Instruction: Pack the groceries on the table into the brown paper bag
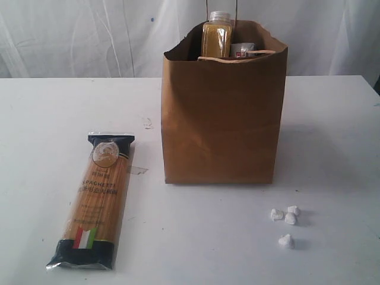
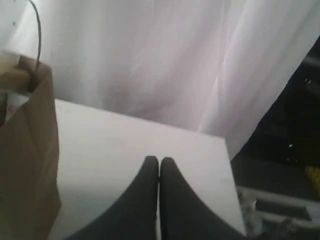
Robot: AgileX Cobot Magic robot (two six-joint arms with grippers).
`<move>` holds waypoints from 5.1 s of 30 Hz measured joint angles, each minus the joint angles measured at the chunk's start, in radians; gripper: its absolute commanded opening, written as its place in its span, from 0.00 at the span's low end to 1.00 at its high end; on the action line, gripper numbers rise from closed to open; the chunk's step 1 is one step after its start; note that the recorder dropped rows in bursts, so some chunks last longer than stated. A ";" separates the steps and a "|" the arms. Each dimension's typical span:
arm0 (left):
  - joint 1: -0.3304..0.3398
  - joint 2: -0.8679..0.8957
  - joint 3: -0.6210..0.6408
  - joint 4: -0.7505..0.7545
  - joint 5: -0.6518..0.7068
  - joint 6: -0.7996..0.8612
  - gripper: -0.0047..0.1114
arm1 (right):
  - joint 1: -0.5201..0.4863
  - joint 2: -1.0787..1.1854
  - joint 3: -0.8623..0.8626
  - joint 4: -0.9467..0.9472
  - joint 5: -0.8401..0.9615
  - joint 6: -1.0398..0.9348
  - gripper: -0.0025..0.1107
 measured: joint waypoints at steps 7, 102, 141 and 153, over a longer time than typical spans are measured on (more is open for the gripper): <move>0.000 0.000 0.000 0.000 0.000 0.000 0.04 | -0.016 -0.015 0.193 -0.015 0.117 0.315 0.02; 0.000 0.000 0.000 0.000 0.000 0.000 0.04 | 0.214 0.670 0.210 0.240 0.041 -0.156 0.14; 0.000 0.000 0.000 0.000 0.000 0.000 0.04 | 0.214 0.159 -0.163 0.881 0.174 -0.209 0.14; 0.000 0.000 0.000 0.000 0.000 0.000 0.04 | 0.214 0.585 -0.400 0.879 0.158 -0.292 0.25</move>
